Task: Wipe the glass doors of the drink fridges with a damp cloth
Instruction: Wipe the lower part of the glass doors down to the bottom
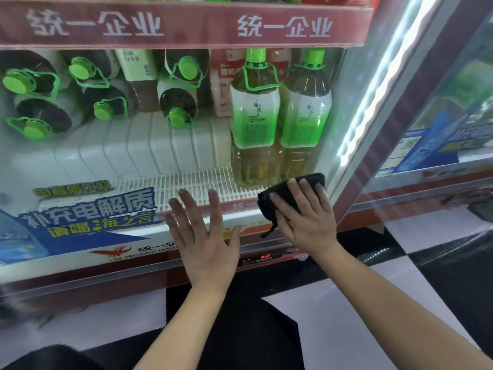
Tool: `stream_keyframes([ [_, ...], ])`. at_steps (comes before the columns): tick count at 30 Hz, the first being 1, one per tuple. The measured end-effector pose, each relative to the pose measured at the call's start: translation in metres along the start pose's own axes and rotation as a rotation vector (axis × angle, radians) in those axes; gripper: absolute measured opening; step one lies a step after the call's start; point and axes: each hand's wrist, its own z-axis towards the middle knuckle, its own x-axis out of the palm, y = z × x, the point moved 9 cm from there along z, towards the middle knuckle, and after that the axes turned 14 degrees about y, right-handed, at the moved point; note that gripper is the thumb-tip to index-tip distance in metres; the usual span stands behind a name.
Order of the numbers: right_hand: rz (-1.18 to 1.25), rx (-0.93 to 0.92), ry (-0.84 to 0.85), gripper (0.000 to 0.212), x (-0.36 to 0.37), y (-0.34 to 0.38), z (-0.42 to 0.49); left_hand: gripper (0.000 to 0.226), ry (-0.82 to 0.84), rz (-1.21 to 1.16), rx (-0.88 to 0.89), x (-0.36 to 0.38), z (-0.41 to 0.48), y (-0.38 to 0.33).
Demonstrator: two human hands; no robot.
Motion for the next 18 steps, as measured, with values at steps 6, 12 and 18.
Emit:
stream_keyframes([
  [6,-0.008,0.087,0.106,0.070,0.030,-0.002,-0.043,0.119,-0.010,0.027,0.033,-0.002,0.001,0.003],
  [12,0.007,-0.020,0.083,0.069,0.000,-0.008,-0.009,0.117,-0.004,0.042,0.012,-0.005,-0.001,-0.001],
  [18,0.130,0.122,-0.137,0.063,-0.046,-0.006,0.064,0.108,-0.052,0.024,0.059,-0.018,-0.010,-0.001],
])
